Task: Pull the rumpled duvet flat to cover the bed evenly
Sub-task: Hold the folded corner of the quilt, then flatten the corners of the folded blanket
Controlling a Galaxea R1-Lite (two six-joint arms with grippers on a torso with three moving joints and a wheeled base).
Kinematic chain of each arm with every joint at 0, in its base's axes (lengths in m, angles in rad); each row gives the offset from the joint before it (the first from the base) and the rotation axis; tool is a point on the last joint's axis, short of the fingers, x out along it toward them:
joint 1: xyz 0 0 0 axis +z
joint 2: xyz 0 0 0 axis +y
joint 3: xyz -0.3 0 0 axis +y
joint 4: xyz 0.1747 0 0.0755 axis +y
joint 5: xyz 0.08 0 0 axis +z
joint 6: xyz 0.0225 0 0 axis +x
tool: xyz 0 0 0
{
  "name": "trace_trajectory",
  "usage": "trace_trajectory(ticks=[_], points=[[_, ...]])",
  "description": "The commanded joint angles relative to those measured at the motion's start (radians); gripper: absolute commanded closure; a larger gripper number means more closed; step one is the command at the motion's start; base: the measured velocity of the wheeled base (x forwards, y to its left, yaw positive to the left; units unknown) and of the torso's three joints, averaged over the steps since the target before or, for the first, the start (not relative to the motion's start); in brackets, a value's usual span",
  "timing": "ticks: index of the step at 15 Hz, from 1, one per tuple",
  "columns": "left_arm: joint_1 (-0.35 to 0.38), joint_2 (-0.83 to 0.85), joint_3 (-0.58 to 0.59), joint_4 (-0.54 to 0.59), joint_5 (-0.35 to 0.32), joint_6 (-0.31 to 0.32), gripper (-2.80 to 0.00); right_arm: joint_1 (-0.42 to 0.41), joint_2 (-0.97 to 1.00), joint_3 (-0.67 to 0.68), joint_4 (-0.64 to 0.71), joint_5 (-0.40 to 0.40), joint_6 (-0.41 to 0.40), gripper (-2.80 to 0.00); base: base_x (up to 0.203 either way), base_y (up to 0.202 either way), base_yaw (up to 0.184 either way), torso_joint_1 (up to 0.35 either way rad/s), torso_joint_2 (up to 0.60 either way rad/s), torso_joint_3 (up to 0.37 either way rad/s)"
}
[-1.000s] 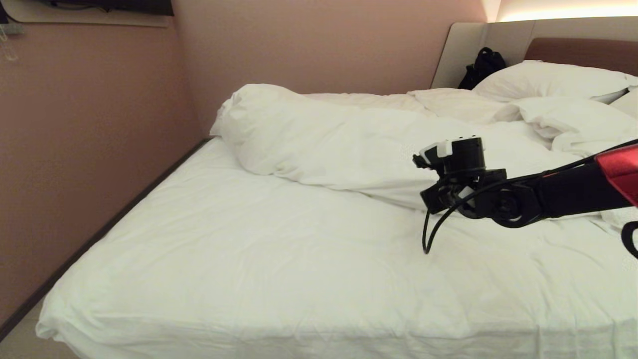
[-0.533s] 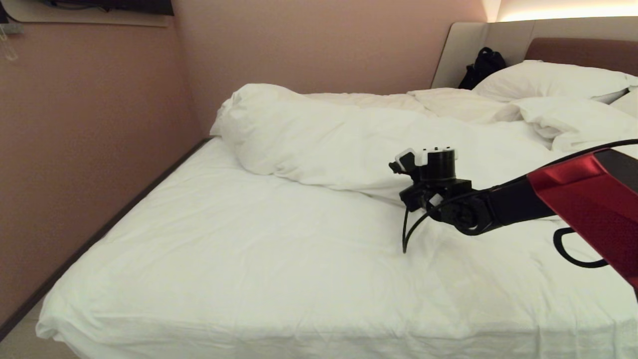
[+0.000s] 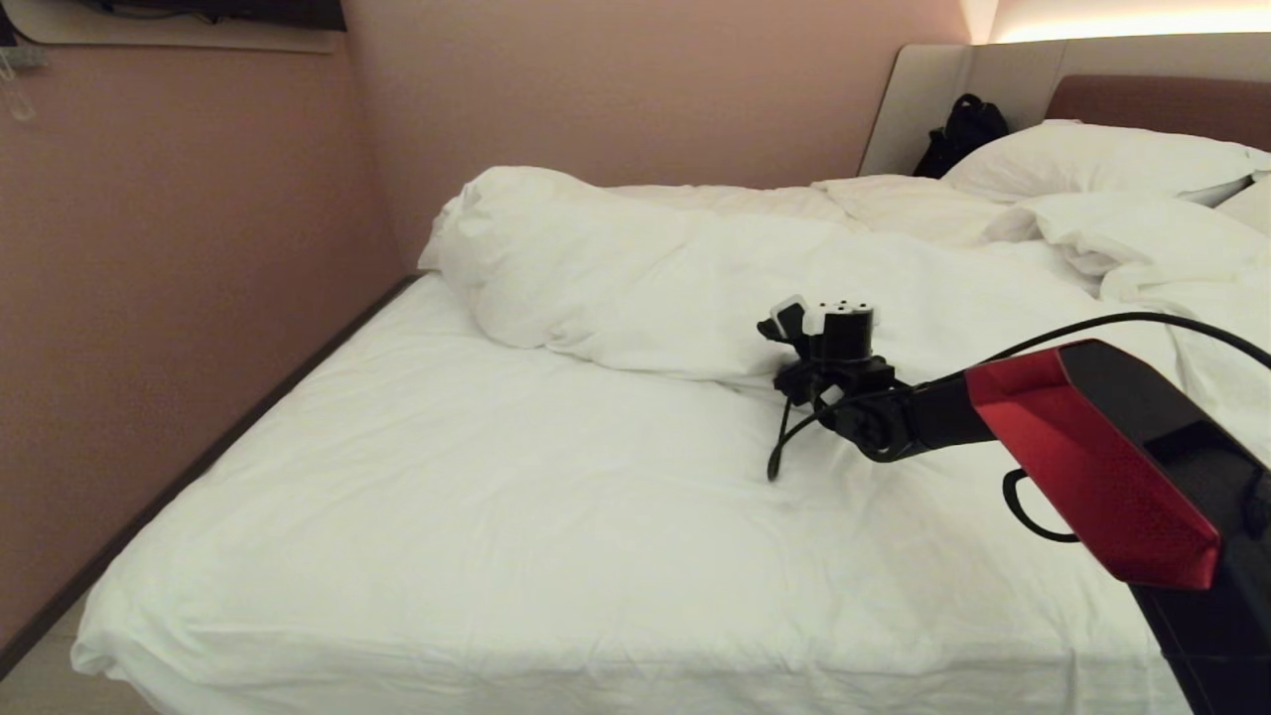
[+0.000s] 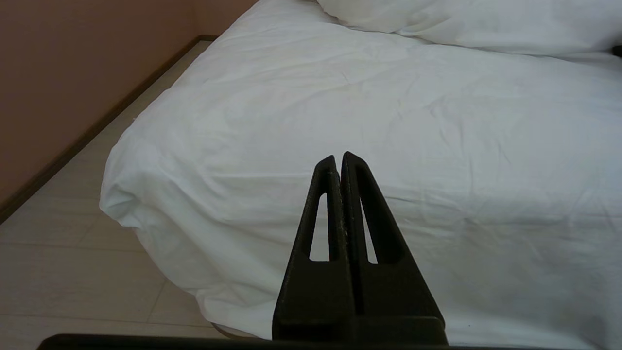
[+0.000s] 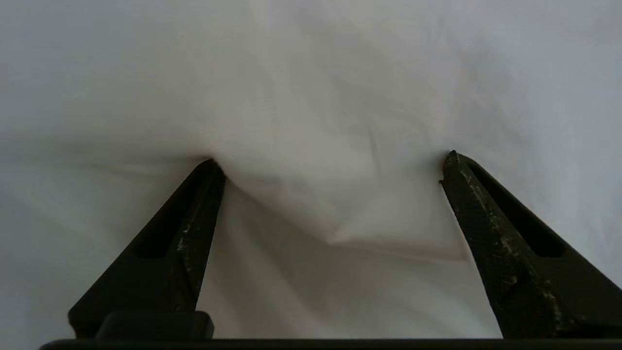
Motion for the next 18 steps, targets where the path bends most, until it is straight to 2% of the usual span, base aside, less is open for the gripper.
trace_trajectory(ticks=[1,3,7,8,15,18], points=[[0.0,0.0,0.0,-0.001,0.001,-0.001,0.0,-0.023,0.083,-0.066,0.001,-0.003,-0.004,-2.8,0.0,0.0,0.0,0.0,0.0,0.0],[0.001,0.0,0.0,-0.001,0.001,-0.001,0.0,-0.06,0.131,-0.126,0.004,-0.001,-0.003,-2.8,0.0,0.0,0.0,0.0,0.0,0.0],[0.001,0.0,0.0,-0.001,0.001,-0.001,0.0,-0.083,0.131,-0.129,0.003,0.008,0.001,-2.8,0.0,0.0,0.0,0.0,0.0,0.0],[0.0,0.0,0.0,-0.001,0.001,-0.001,0.0,-0.085,0.134,-0.129,0.001,0.008,0.004,0.0,0.0,0.0,0.0,0.0,0.0,0.0],[0.0,0.0,0.0,-0.001,0.001,-0.001,0.0,-0.086,0.1,-0.129,0.015,0.008,0.079,0.0,0.0,0.0,0.0,0.0,0.0,0.0],[-0.001,0.0,0.0,-0.001,0.001,-0.001,0.0,-0.082,0.041,-0.13,0.094,0.028,0.176,0.0,0.0,0.0,0.0,0.0,0.0,0.0]])
